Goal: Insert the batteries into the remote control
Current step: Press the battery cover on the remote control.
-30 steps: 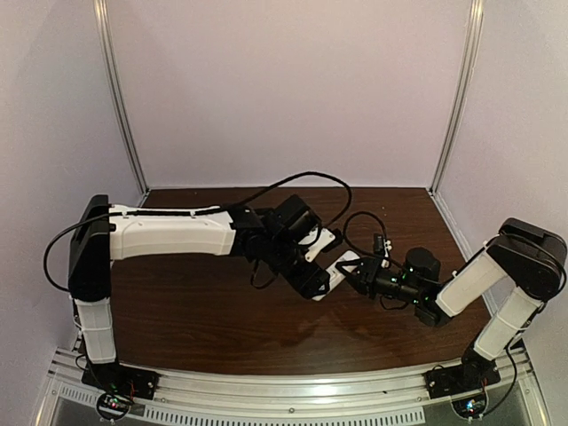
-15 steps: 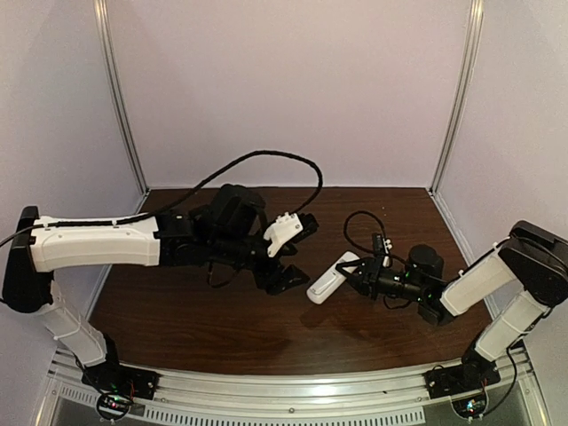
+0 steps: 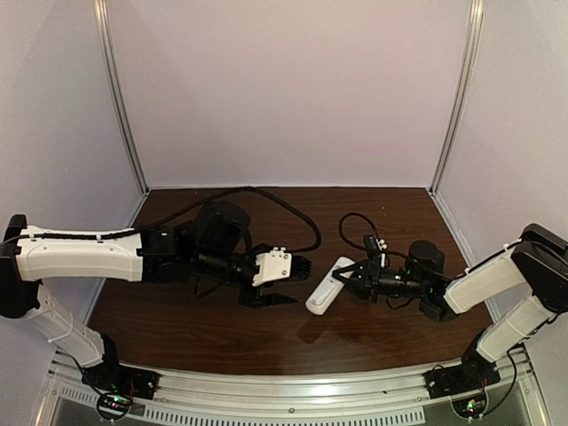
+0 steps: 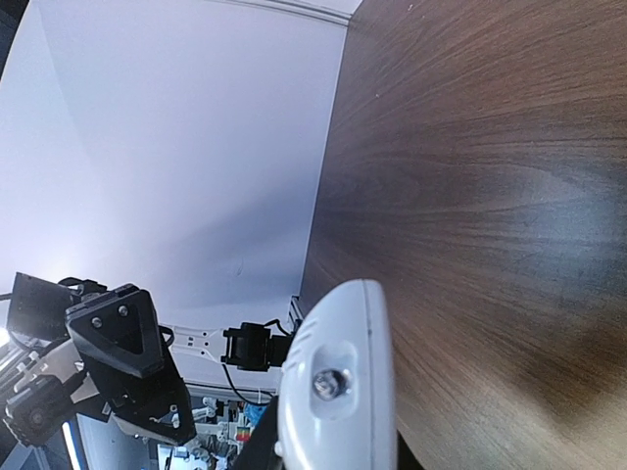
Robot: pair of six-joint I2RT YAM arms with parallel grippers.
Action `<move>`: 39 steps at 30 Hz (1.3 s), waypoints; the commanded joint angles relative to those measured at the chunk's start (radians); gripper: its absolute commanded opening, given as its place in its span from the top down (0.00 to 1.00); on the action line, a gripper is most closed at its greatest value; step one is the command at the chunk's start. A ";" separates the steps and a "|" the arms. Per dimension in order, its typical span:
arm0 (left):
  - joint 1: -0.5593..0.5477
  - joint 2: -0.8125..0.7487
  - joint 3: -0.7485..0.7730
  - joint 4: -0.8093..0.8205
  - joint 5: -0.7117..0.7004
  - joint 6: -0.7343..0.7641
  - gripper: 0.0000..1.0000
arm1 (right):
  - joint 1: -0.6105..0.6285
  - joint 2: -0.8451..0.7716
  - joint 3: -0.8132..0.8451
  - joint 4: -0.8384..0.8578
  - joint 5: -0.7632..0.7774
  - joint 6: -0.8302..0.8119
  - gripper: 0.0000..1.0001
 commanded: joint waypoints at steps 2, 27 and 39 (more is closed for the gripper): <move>-0.042 -0.004 0.008 0.038 0.017 0.108 0.46 | -0.005 0.015 0.039 0.068 -0.082 0.031 1.00; -0.078 0.122 0.075 0.052 -0.001 0.153 0.64 | 0.011 0.049 0.063 0.144 -0.140 0.070 1.00; -0.078 0.150 0.083 0.050 -0.028 0.151 0.74 | 0.020 0.048 0.066 0.148 -0.143 0.068 1.00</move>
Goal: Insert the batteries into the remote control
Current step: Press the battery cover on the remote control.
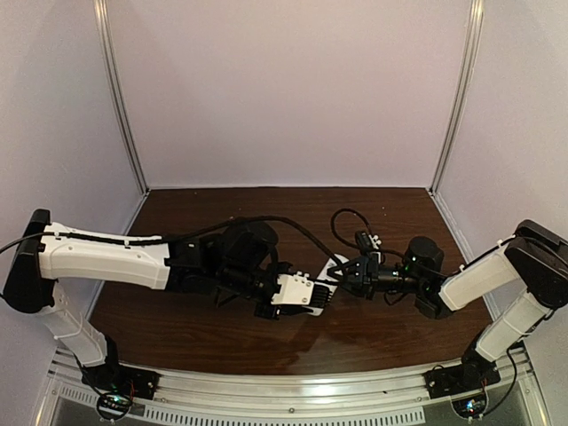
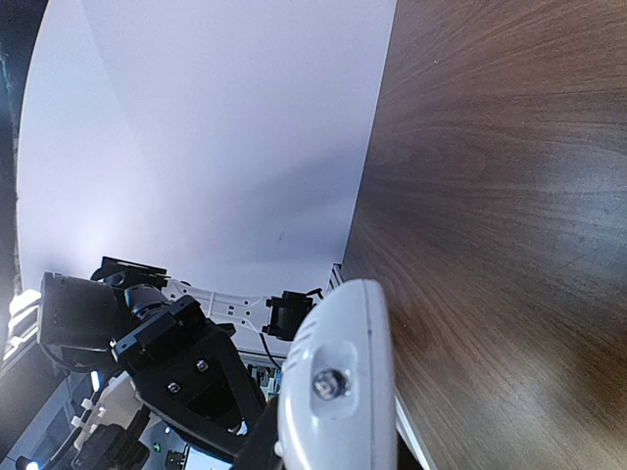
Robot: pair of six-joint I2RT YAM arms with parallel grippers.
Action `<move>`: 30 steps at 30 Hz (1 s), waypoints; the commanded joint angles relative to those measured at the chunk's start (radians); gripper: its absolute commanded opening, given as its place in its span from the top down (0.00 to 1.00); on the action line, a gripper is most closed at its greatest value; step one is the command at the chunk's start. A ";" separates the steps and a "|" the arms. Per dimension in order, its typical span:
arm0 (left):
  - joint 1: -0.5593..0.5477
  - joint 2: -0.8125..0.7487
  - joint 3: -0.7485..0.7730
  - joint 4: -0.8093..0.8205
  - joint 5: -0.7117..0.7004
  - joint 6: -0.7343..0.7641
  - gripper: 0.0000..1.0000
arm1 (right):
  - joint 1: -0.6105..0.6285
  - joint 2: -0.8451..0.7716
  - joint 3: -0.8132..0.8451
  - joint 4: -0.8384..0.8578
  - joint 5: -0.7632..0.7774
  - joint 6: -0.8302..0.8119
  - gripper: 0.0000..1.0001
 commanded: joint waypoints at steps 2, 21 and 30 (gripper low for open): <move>-0.002 0.022 0.032 0.033 -0.020 0.003 0.75 | 0.010 0.000 0.023 0.041 -0.016 -0.001 1.00; 0.001 0.065 0.040 0.017 -0.053 -0.023 0.87 | 0.030 -0.008 0.034 0.058 -0.023 0.001 1.00; 0.011 0.064 0.005 -0.026 0.051 -0.038 0.78 | 0.029 -0.046 0.053 0.029 -0.036 -0.015 1.00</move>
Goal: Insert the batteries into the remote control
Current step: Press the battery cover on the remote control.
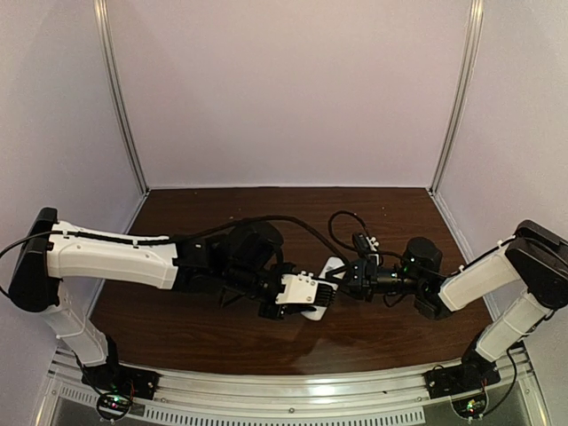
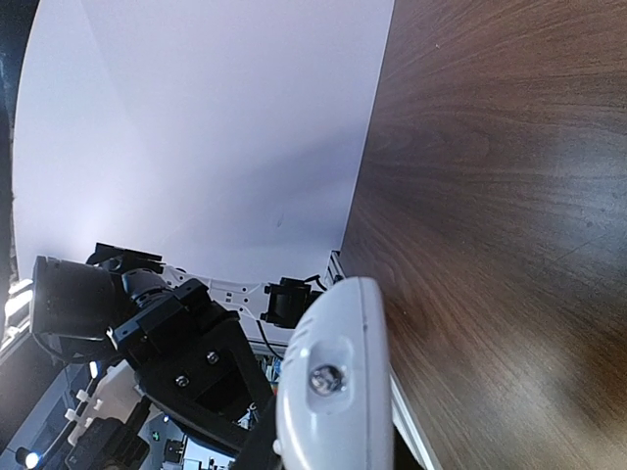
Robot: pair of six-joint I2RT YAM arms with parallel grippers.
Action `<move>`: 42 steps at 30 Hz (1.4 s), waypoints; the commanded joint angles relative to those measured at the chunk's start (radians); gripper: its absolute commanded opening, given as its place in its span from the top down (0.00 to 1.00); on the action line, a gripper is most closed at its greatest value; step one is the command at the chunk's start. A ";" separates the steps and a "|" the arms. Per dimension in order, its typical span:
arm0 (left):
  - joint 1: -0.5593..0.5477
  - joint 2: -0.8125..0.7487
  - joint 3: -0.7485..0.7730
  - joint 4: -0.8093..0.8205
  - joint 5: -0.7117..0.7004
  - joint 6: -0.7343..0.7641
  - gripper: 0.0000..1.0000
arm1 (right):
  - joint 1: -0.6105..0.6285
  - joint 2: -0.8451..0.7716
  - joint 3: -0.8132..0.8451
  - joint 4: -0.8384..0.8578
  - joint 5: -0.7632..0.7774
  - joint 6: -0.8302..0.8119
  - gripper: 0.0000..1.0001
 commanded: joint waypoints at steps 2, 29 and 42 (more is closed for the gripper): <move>0.007 0.022 -0.021 -0.049 0.068 -0.013 0.74 | 0.012 -0.052 0.057 0.021 -0.023 -0.015 1.00; -0.002 -0.001 -0.060 -0.096 0.053 0.037 0.76 | -0.010 -0.071 0.057 0.016 -0.030 -0.008 1.00; -0.028 0.017 -0.060 -0.134 0.029 0.064 0.81 | -0.022 -0.071 0.055 0.028 -0.034 0.002 1.00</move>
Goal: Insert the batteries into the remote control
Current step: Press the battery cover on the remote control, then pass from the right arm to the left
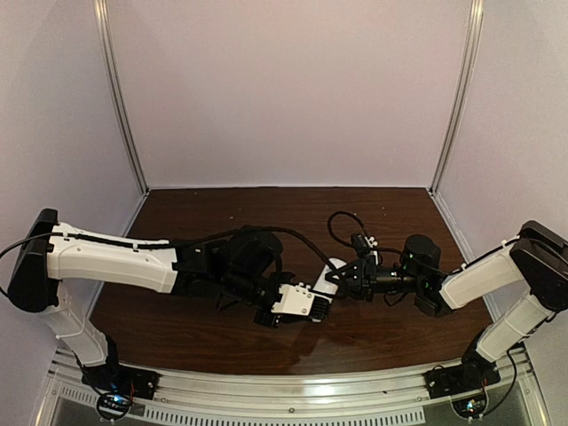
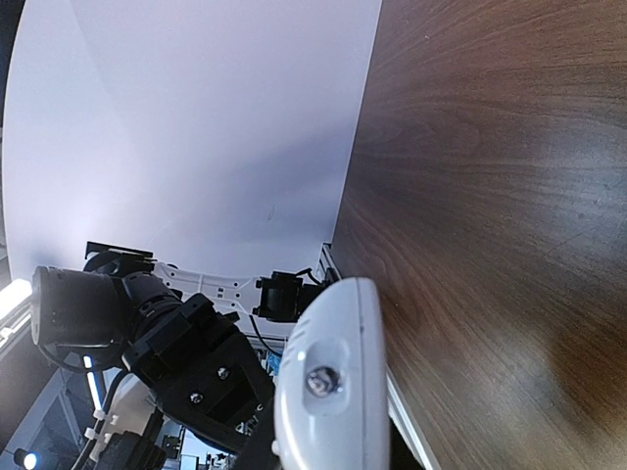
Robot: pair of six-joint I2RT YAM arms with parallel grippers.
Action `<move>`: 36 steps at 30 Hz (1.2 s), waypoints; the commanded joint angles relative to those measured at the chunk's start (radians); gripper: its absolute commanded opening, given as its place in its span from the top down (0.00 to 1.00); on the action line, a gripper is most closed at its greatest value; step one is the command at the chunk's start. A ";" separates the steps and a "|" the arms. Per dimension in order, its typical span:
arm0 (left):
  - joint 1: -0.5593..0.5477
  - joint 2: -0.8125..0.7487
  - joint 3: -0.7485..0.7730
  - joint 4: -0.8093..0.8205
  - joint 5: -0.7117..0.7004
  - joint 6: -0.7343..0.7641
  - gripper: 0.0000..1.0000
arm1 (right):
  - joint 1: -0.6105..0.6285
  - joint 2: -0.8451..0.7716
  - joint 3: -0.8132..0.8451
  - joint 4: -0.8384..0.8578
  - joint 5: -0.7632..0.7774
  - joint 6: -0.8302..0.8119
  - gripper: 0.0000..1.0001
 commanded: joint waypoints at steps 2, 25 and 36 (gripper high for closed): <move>-0.017 0.015 -0.027 -0.104 -0.040 -0.002 0.80 | -0.010 -0.045 0.035 0.103 -0.009 0.017 1.00; 0.043 -0.128 -0.049 0.235 -0.351 -0.561 0.03 | -0.007 -0.207 0.084 -0.347 0.234 -0.265 1.00; 0.011 -0.033 -0.017 0.306 -0.444 -0.715 0.03 | -0.006 -0.273 0.128 -0.417 0.380 -0.272 1.00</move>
